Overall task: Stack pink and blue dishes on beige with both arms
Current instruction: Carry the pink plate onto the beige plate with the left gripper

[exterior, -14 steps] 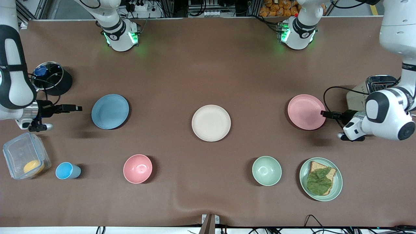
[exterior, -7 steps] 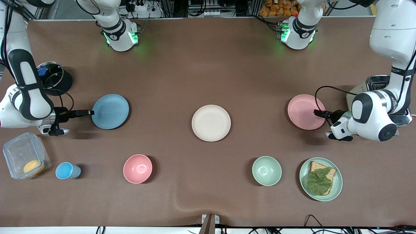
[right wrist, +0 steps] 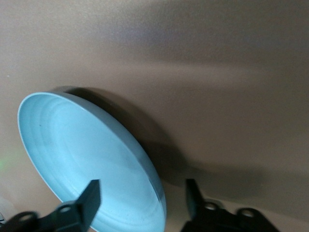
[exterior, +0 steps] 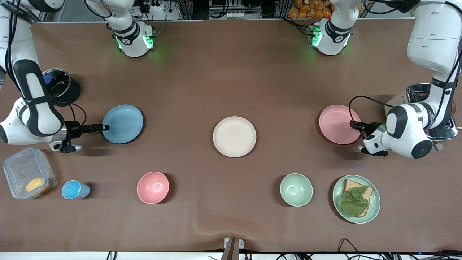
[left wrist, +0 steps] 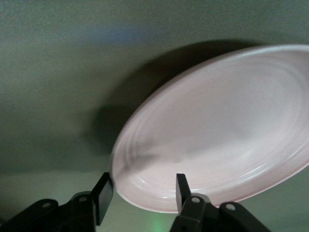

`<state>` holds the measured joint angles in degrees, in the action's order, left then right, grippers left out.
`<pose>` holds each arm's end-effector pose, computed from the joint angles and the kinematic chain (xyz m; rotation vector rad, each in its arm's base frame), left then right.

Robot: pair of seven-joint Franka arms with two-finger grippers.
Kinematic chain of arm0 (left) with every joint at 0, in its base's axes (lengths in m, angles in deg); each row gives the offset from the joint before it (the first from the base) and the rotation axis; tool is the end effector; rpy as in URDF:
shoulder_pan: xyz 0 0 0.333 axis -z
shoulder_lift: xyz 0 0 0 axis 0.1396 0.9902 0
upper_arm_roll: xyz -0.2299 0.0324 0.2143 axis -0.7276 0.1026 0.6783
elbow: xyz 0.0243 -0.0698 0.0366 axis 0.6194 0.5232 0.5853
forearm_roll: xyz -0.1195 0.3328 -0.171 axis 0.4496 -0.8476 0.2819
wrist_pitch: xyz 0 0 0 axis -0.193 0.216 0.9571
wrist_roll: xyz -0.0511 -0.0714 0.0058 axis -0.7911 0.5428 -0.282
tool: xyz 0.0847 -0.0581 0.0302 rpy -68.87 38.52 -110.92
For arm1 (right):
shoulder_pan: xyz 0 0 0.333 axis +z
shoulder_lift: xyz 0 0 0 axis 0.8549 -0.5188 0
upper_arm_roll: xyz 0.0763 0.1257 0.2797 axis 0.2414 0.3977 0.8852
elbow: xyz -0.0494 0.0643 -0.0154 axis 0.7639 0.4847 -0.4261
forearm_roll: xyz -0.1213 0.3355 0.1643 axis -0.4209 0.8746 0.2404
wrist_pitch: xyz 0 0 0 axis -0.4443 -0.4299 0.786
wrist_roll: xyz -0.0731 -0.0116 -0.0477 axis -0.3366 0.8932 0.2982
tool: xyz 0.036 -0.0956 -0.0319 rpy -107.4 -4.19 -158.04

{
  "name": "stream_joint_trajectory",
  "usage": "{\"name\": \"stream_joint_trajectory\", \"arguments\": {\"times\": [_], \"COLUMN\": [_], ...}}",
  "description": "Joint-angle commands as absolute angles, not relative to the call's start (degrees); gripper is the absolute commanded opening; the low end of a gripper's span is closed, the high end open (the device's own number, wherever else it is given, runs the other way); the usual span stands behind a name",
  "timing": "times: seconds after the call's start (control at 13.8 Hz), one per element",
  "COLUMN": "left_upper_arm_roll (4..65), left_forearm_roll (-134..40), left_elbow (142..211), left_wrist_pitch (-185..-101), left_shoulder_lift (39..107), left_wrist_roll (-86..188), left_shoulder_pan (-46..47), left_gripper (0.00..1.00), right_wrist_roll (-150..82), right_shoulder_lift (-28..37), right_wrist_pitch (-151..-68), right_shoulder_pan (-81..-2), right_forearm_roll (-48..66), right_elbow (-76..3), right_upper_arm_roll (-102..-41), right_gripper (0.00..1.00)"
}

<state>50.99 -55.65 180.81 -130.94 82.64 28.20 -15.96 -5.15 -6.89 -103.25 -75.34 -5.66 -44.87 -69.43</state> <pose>0.5727 0.0607 0.1693 2.8586 -0.2426 -0.8665 0.5441 -0.1655 0.1588 -2.5859 -0.0106 0.4988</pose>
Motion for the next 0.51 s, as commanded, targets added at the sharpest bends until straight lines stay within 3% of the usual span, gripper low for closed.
{"name": "stream_joint_trajectory", "arguments": {"times": [0.0, 0.07, 0.15, 0.22, 0.44], "left_upper_arm_roll": [51.13, 51.13, 51.13, 51.13, 51.04], "left_forearm_roll": [-56.91, -56.91, -56.91, -56.91, -56.82], "left_elbow": [180.66, 180.57, 180.48, 180.22, 178.47], "left_wrist_pitch": [-131.23, -131.14, -130.97, -130.79, -130.18], "left_shoulder_lift": [83.15, 83.24, 83.24, 83.24, 82.27], "left_wrist_roll": [27.90, 27.90, 27.90, 27.90, 28.25], "left_shoulder_pan": [-15.85, -16.02, -16.03, -16.03, -15.41], "left_gripper": [0.23, 0.02, 0.00, 0.00, 0.00], "right_wrist_roll": [-4.24, -4.15, -4.15, -4.06, -2.66], "right_shoulder_lift": [-7.96, -7.96, -7.96, -7.96, -7.78], "right_wrist_pitch": [-102.85, -102.77, -102.68, -102.68, -101.72], "right_shoulder_pan": [-75.36, -75.36, -75.27, -75.19, -75.10], "right_forearm_roll": [-4.22, -4.22, -4.22, -4.22, -4.30], "right_elbow": [-43.68, -43.68, -43.68, -43.59, -42.54], "right_upper_arm_roll": [-69.40, -69.40, -69.40, -69.40, -69.40], "right_gripper": [0.30, 0.17, 0.05, 0.00, 0.00]}}
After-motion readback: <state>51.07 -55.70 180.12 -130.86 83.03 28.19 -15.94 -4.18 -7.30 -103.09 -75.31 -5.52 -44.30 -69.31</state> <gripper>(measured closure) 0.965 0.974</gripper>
